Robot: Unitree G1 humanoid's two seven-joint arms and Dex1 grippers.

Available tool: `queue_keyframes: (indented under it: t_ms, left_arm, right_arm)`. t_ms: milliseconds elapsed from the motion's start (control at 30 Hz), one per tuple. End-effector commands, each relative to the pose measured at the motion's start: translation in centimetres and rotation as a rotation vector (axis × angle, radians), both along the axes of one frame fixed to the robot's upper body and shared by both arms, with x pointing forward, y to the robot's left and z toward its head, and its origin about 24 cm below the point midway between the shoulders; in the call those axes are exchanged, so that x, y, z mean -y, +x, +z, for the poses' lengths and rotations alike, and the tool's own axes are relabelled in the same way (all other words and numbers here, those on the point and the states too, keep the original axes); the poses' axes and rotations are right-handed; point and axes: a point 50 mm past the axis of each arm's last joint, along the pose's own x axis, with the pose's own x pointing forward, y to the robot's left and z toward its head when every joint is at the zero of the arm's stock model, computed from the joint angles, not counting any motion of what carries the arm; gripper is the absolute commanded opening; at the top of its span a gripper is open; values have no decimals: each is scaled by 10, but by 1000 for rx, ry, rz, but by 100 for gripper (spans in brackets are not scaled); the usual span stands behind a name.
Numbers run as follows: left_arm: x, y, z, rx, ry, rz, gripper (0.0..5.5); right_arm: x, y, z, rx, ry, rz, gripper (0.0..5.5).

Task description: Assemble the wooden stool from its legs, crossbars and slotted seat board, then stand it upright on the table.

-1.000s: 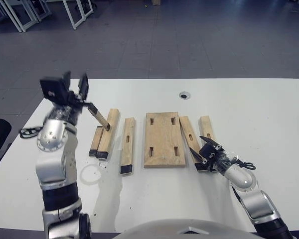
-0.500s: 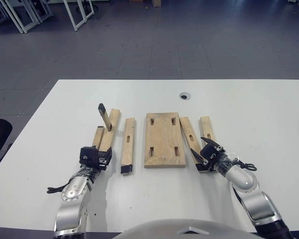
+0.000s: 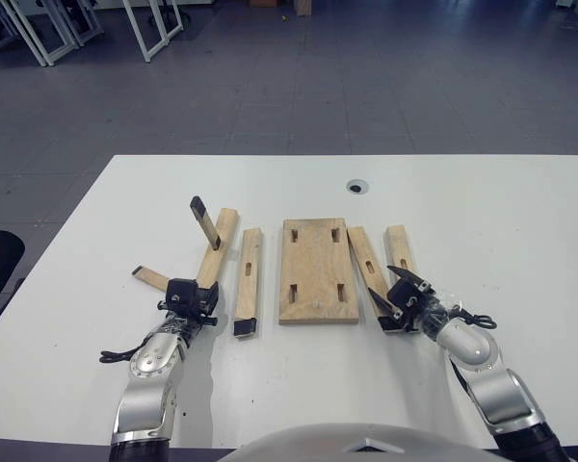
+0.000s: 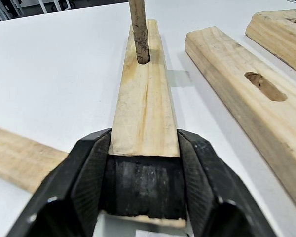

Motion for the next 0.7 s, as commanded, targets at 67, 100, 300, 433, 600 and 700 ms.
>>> queue_keyframes:
  t_ms: [67, 100, 300, 433, 600, 700]
  left_arm:
    - [-8, -11, -18, -249, 21, 15, 203]
    - [-8, -11, -17, -257, 21, 16, 203]
    - [-10, 3, -4, -235, 20, 21, 262]
    - [-8, 7, 0, -215, -9, 10, 276]
    - [-4, 12, 6, -170, -39, -12, 276]
    - [-2, 16, 12, -156, -31, -40, 255]
  right_arm:
    - [4, 0, -5, -30, -15, -17, 301]
    - [4, 0, -5, -30, -14, -18, 301]
    - [4, 0, -6, -36, -7, -26, 301]
    - [5, -1, -6, -38, -6, -31, 301]
    - [5, -2, -6, -38, -4, -37, 301]
    - [4, -1, -6, -34, -3, -38, 301]
